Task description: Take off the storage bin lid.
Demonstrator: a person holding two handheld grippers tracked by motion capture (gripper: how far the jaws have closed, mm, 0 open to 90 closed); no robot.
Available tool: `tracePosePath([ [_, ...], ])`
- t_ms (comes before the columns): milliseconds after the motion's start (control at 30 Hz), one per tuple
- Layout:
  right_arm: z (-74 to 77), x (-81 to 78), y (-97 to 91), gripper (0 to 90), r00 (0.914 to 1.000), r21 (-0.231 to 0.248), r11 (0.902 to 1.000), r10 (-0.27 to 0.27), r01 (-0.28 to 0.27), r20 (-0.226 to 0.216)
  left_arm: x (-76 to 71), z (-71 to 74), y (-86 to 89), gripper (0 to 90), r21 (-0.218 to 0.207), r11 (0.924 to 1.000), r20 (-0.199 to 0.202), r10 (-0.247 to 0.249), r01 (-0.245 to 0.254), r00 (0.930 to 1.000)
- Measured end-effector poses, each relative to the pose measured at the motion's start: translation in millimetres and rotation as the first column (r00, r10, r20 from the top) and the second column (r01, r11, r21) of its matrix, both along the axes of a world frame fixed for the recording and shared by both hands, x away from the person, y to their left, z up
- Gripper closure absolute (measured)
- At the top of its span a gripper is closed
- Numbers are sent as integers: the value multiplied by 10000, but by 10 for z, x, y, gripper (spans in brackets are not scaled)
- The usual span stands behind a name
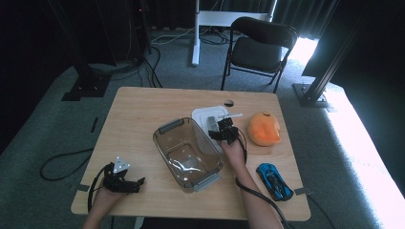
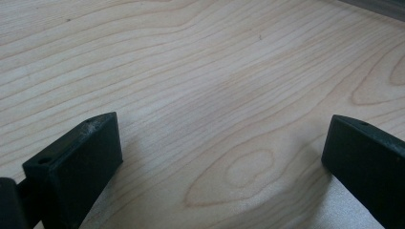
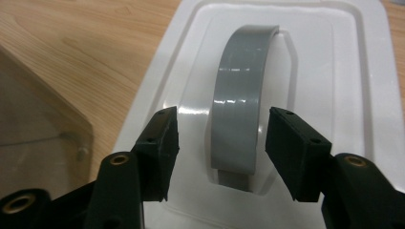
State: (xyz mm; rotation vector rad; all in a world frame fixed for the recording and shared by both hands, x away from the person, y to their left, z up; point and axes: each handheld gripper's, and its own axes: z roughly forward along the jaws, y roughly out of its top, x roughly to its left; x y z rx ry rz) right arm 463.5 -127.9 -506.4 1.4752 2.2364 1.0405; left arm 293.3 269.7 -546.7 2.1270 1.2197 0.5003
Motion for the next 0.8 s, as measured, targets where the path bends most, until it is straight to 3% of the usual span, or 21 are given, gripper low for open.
tracePosePath([
  [267, 171, -86, -93, 286, 9998, 479, 9987, 186, -186, 8, 0, 0, 0, 3, -2, 10000, 0, 2, -2, 10000],
  [333, 234, -127, -103, 272, 9995, 309, 9994, 137, -146, 280, 0, 0, 0, 3, -1, 10000, -1, 1, -1, 10000],
  [567, 345, -197, -118, 131, 9988, 36, 9991, 417, -418, 264, 0, 0, 0, 3, -3, 10000, 0, 5, -5, 10000],
  [800, 407, -263, -203, 107, 9982, -1, 9995, 311, -311, 520, 0, 0, 0, 3, -1, 10000, 0, 3, -3, 10000],
])
